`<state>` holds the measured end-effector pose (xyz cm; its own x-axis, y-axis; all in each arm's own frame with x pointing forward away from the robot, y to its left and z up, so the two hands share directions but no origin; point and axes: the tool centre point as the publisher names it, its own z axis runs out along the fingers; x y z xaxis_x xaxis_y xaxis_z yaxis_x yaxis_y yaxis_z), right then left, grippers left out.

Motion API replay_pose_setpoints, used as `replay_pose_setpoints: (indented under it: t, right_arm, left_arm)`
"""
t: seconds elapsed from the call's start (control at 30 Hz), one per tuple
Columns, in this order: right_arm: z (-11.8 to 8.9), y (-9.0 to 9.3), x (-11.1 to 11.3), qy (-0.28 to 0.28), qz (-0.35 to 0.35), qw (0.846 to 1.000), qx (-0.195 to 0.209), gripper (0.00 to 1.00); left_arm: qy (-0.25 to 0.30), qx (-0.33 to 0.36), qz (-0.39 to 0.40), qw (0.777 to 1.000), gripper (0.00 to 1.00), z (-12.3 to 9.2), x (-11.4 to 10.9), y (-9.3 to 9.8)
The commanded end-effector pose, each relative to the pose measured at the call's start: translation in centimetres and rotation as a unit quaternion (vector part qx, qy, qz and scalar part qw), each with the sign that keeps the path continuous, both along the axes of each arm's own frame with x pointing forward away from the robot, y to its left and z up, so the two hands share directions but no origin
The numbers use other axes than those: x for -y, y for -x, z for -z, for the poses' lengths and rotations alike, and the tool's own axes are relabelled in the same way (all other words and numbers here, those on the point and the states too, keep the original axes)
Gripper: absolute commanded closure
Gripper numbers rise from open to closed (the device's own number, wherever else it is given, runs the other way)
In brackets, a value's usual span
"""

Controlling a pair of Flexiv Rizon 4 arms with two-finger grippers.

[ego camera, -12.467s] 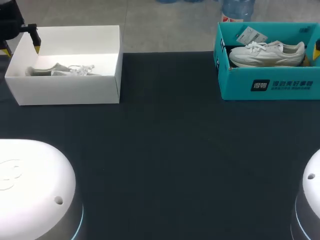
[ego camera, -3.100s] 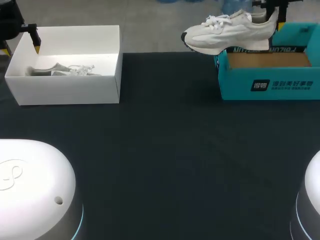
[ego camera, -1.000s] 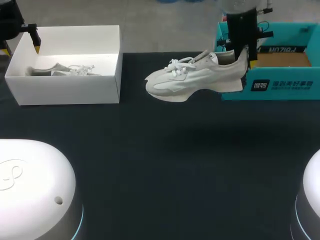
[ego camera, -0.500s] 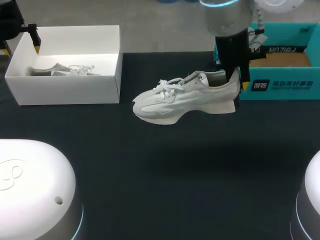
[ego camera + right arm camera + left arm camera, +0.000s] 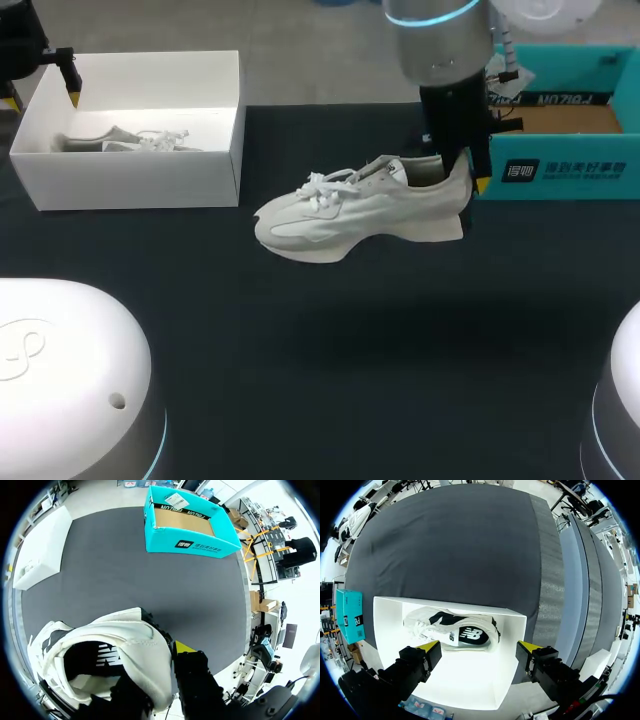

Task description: Take the shoe out of the shoebox, open the shoe tongue, remove and reinsert the insole, then place the shoe into the shoebox

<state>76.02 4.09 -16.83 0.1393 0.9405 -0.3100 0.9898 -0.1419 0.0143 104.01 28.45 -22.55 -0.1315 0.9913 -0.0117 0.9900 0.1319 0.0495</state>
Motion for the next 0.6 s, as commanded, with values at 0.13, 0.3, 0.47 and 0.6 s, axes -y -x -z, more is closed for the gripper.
replay_pose_setpoints:
  t: [0.13, 0.3, 0.47, 0.6]
  right_arm:
    - [-0.07, -0.06, 0.06, -0.002, 0.0, 1.0, -0.001, 1.0]
    - [-0.07, -0.06, 0.06, -0.002, 0.0, 1.0, -0.001, 1.0]
    - [-0.07, -0.06, 0.06, -0.002, 0.0, 1.0, -0.001, 1.0]
    - [0.36, -0.02, 0.02, -0.005, 0.002, 1.0, 0.001, 1.0]
  left_arm:
    - [-0.001, 0.001, 0.0, 1.0, 0.0, -0.03, 0.01, 0.09]
    - [-0.001, 0.001, 0.0, 1.0, 0.0, -0.03, 0.01, 0.09]
    - [-0.001, 0.001, 0.0, 1.0, 0.0, -0.03, 0.01, 0.09]
    - [-0.001, 0.001, 0.0, 1.0, 0.0, -0.03, 0.01, 0.09]
